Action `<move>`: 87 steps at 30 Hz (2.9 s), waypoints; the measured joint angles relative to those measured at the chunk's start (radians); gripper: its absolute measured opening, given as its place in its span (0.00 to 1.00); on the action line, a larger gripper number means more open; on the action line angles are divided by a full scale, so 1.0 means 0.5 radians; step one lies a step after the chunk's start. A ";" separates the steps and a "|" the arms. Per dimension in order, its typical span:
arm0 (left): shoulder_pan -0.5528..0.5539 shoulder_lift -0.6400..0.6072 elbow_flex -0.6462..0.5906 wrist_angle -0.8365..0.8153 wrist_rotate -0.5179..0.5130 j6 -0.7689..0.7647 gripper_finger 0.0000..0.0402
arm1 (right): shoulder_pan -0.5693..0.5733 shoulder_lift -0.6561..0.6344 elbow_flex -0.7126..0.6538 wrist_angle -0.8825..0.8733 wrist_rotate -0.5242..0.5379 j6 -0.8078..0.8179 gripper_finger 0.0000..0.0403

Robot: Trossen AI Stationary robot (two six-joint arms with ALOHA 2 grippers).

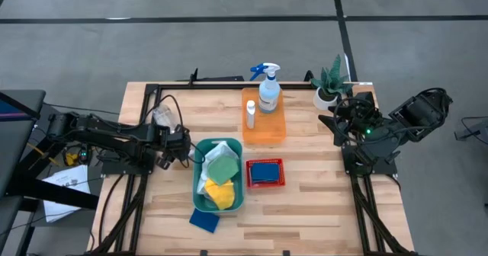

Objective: Pick & Place Kitchen Items
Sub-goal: Put the transparent spray bottle into the orange bin

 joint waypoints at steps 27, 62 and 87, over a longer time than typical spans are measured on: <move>-0.002 0.000 0.000 0.065 -0.356 0.084 0.38 | 0.000 0.028 -0.001 0.050 0.000 -0.001 0.63; 0.000 -0.699 0.037 0.410 -0.531 -0.522 0.33 | -0.002 0.040 0.000 0.146 0.053 -0.002 0.63; 0.000 -0.677 0.040 0.590 -0.519 -0.758 0.28 | -0.002 0.084 0.000 0.153 0.052 -0.002 0.63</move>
